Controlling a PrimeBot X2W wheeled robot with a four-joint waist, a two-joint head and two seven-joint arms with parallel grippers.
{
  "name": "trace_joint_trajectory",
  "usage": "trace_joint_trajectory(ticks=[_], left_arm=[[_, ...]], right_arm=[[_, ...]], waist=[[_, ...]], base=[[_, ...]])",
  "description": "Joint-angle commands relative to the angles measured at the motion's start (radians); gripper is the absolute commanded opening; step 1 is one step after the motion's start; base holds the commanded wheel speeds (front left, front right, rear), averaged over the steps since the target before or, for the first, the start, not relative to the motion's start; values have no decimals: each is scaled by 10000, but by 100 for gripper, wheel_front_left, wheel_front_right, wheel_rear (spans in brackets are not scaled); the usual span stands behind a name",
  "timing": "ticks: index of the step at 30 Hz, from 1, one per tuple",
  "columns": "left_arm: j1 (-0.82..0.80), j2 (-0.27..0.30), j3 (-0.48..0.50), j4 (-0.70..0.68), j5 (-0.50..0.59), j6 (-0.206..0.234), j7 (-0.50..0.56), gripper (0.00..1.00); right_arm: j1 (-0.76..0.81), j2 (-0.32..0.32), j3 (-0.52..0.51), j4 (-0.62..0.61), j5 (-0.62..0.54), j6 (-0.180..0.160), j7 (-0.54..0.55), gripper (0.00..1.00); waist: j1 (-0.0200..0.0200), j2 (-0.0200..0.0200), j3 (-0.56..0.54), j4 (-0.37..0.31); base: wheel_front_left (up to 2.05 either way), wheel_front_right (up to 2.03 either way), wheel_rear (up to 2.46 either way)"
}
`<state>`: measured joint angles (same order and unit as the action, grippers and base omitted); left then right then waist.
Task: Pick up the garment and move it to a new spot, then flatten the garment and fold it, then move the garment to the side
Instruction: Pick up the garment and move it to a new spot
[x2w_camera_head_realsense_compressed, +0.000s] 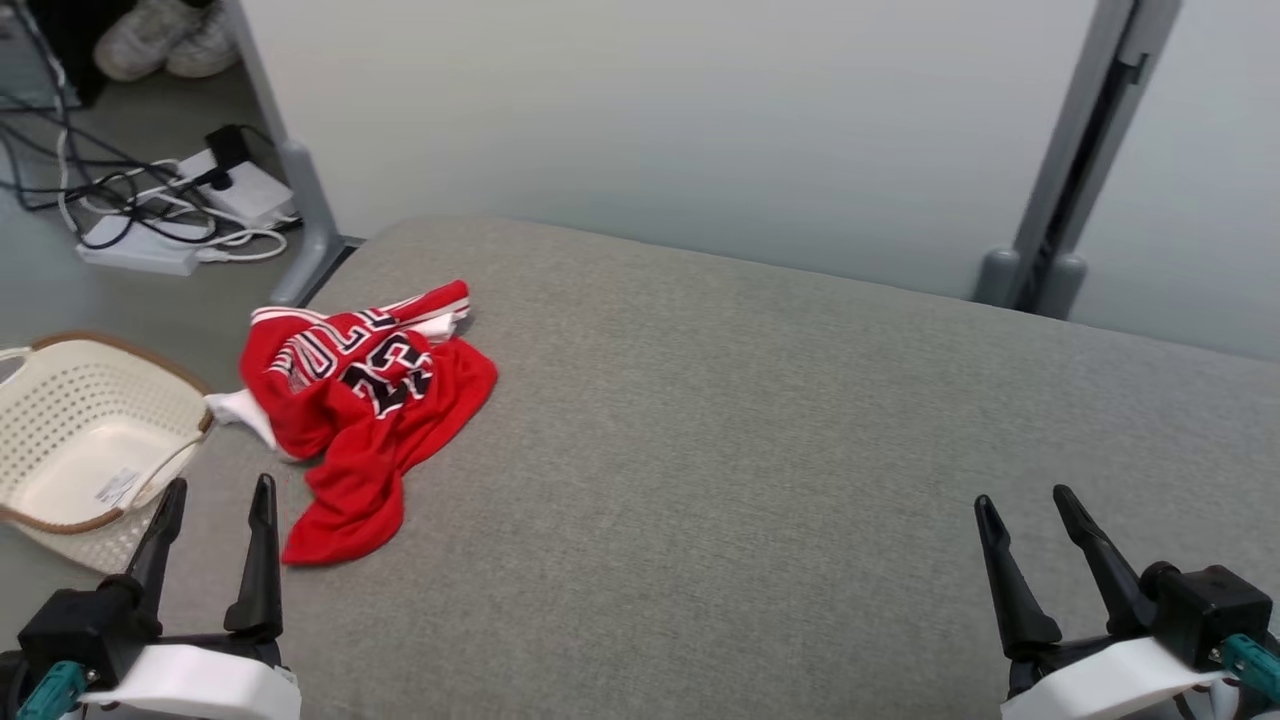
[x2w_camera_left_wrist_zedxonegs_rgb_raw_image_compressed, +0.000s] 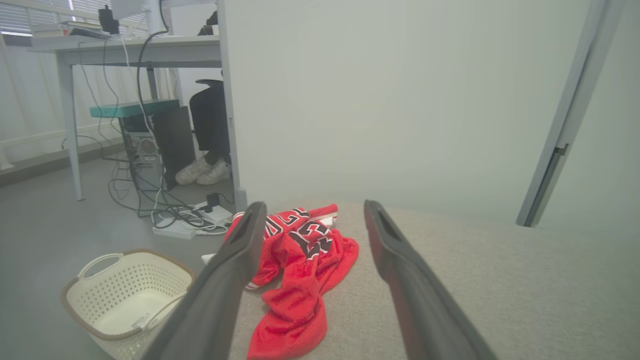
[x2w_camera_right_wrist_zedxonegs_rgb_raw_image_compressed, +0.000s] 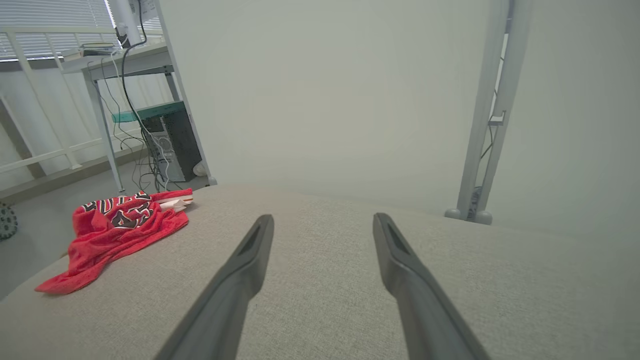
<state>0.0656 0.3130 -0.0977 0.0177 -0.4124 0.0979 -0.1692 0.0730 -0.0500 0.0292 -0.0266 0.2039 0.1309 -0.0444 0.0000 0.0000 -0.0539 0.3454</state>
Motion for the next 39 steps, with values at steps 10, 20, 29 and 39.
trace_joint_trajectory(ticks=[10,20,29,39], left_arm=[[-252,180,226,174,-153,71,-216,100],[-479,163,282,239,-302,97,-282,100],[-1616,355,433,1568,-895,-483,-127,100],[-3529,126,331,5375,-1713,-1672,-340,100]], right_arm=[[-185,-32,250,187,188,-3,-120,100],[-277,-32,332,182,230,-3,-194,100],[-764,-35,411,-161,-182,-3,100,100],[-2107,-256,192,-1206,-1269,-3,642,100]], waist=[[0,0,45,1277],[0,0,153,1015],[0,0,1030,350],[0,0,3127,-675]], base=[[0,0,0],[0,0,0],[0,0,0],[0,0,0]])
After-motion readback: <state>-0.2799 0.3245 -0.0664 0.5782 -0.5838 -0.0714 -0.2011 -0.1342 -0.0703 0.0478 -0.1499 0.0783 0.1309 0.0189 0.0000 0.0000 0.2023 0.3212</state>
